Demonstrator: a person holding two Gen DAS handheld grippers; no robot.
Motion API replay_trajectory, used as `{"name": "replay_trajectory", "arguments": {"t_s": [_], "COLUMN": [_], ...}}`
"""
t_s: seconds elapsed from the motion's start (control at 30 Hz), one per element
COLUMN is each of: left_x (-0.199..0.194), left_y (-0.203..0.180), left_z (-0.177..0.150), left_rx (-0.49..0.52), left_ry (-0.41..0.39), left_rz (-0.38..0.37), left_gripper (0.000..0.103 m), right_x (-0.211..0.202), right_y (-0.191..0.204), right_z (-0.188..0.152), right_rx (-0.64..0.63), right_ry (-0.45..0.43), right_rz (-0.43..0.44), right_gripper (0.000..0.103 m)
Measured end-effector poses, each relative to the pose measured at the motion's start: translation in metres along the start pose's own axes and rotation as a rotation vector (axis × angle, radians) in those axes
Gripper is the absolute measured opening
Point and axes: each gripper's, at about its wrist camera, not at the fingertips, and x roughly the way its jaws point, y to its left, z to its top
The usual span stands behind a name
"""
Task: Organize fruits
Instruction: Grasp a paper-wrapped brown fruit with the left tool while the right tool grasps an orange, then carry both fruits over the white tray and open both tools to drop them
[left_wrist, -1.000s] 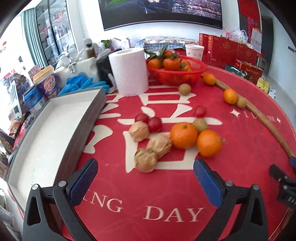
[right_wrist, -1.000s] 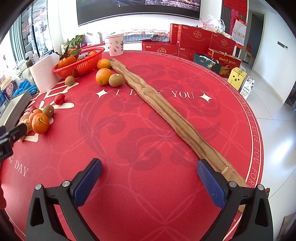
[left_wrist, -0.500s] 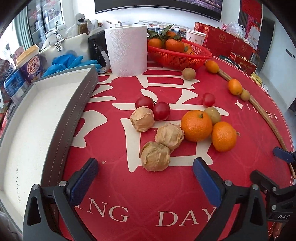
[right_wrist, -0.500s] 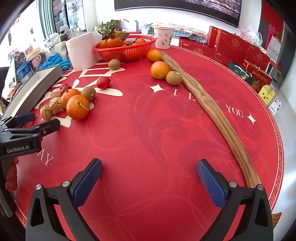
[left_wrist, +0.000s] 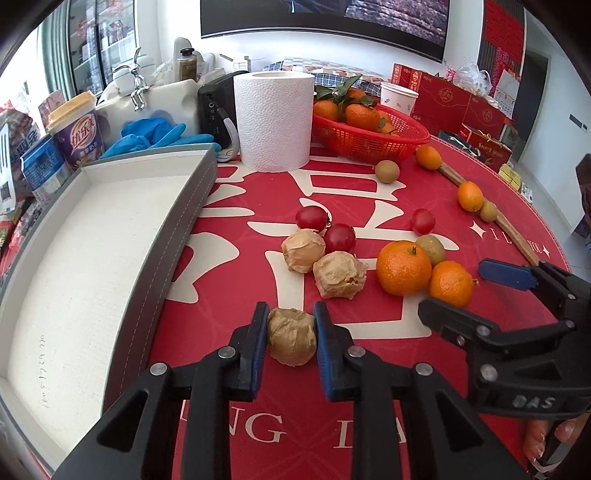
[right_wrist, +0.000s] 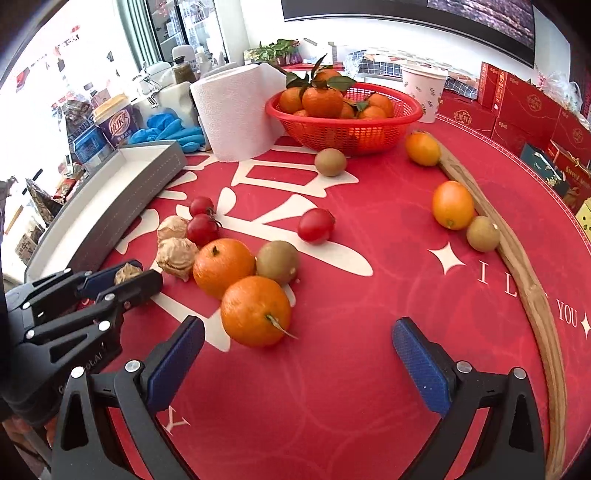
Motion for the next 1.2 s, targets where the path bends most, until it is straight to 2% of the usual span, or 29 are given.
{"name": "replay_trajectory", "arguments": {"t_s": [0.03, 0.1, 0.13, 0.23, 0.4, 0.57, 0.6, 0.73, 0.8, 0.93, 1.07, 1.2], "left_x": [-0.002, -0.008, -0.012, -0.027, -0.045, -0.046, -0.047, -0.056, -0.058, -0.054, -0.053, -0.044], "left_y": [0.0, 0.0, -0.001, 0.0, 0.021, 0.063, 0.072, 0.107, 0.127, 0.161, 0.176, 0.184], "left_z": [0.0, 0.001, 0.002, 0.009, 0.027, 0.034, 0.034, 0.028, 0.023, 0.01, -0.001, -0.009], "left_rx": [-0.004, -0.008, -0.009, -0.017, -0.064, -0.161, -0.177, -0.225, -0.27, -0.366, -0.386, -0.399], "left_ry": [-0.006, -0.03, -0.044, -0.113, -0.224, -0.225, -0.226, -0.256, -0.251, -0.194, -0.163, -0.109], "left_rz": [-0.006, -0.014, -0.016, -0.025, 0.007, 0.052, 0.063, 0.186, 0.215, 0.224, 0.268, 0.253], "left_gripper": [0.026, 0.026, 0.026, 0.026, 0.026, 0.026, 0.026, 0.026, 0.026, 0.026, 0.026, 0.026], "right_x": [0.0, -0.001, -0.001, -0.003, -0.014, -0.02, -0.021, -0.025, -0.024, -0.012, 0.002, 0.014], "right_y": [0.004, 0.009, 0.01, 0.001, -0.015, -0.005, 0.002, 0.04, 0.065, 0.11, 0.155, 0.191], "right_z": [0.0, 0.0, 0.001, -0.001, 0.001, 0.008, 0.011, 0.029, 0.039, 0.051, 0.063, 0.069], "right_rx": [-0.023, -0.041, -0.035, 0.018, 0.095, 0.114, 0.103, 0.037, -0.009, -0.085, -0.147, -0.202], "right_ry": [-0.007, -0.019, -0.022, -0.029, -0.07, -0.065, -0.065, -0.079, -0.082, -0.075, -0.051, -0.033], "right_rz": [-0.027, -0.032, -0.025, 0.002, 0.044, 0.079, 0.08, 0.107, 0.12, 0.153, 0.208, 0.232], "right_gripper": [0.081, 0.047, 0.034, 0.034, 0.034, 0.034, 0.034, 0.034, 0.034, 0.034, 0.034, 0.034]}}
